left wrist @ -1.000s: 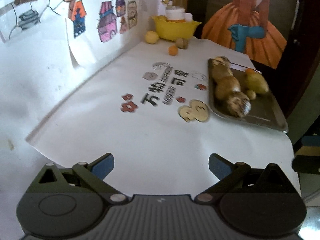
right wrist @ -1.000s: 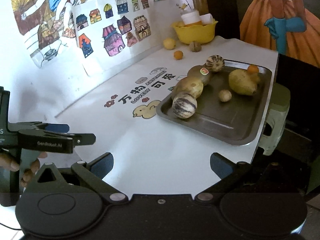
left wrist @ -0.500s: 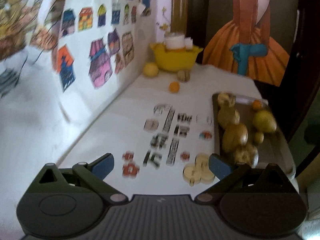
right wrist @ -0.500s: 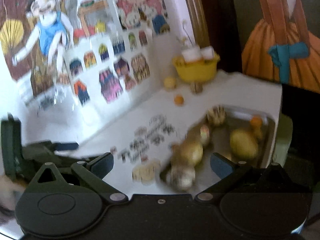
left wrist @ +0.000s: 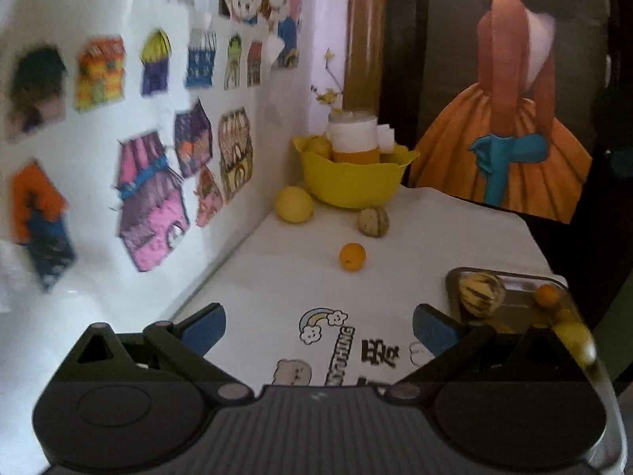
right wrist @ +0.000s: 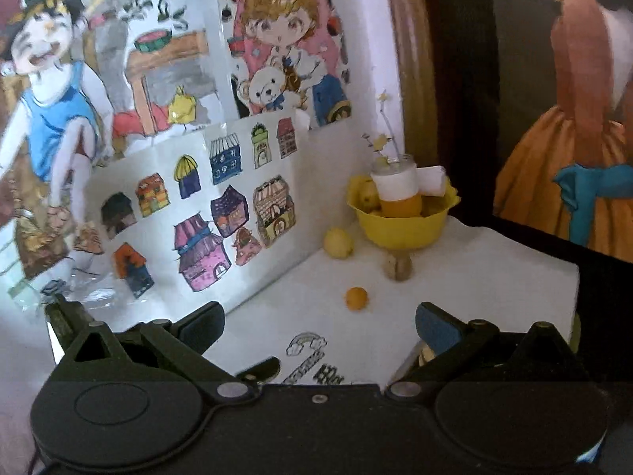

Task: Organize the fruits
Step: 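Pull both open tools back from the tray toward the yellow bowl, then move left tool toward the orange while right tool moves toward the mottled round fruit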

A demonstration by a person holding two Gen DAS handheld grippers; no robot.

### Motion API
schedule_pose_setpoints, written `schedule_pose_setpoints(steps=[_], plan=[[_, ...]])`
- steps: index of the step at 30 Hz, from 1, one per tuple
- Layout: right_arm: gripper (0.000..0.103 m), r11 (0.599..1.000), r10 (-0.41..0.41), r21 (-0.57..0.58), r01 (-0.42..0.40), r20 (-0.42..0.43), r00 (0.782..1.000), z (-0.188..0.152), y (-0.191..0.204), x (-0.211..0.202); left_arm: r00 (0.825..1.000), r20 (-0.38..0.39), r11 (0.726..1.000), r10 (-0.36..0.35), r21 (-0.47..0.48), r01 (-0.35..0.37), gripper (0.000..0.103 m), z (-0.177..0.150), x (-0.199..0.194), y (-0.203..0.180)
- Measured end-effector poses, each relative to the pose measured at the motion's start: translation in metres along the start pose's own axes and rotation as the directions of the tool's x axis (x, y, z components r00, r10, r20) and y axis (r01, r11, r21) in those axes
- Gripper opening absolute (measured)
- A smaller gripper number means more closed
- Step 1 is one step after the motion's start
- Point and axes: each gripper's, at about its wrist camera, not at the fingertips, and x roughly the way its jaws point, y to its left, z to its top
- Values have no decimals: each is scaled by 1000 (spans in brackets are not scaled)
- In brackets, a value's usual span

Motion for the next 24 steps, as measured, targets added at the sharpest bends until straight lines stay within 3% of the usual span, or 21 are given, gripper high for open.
schedule_pose_setpoints(steps=[7, 13, 24], plan=[[102, 994, -26, 101, 34, -78, 997, 23, -36, 80, 1000, -8, 1000, 27, -2, -27, 102, 7, 59, -4], [102, 989, -101, 95, 113, -129, 986, 32, -63, 138, 999, -18, 1000, 30, 0, -30, 102, 15, 94, -3], [102, 987, -65, 132, 92, -200, 978, 32, -93, 244, 997, -57, 998, -46, -37, 43, 102, 20, 153, 0]])
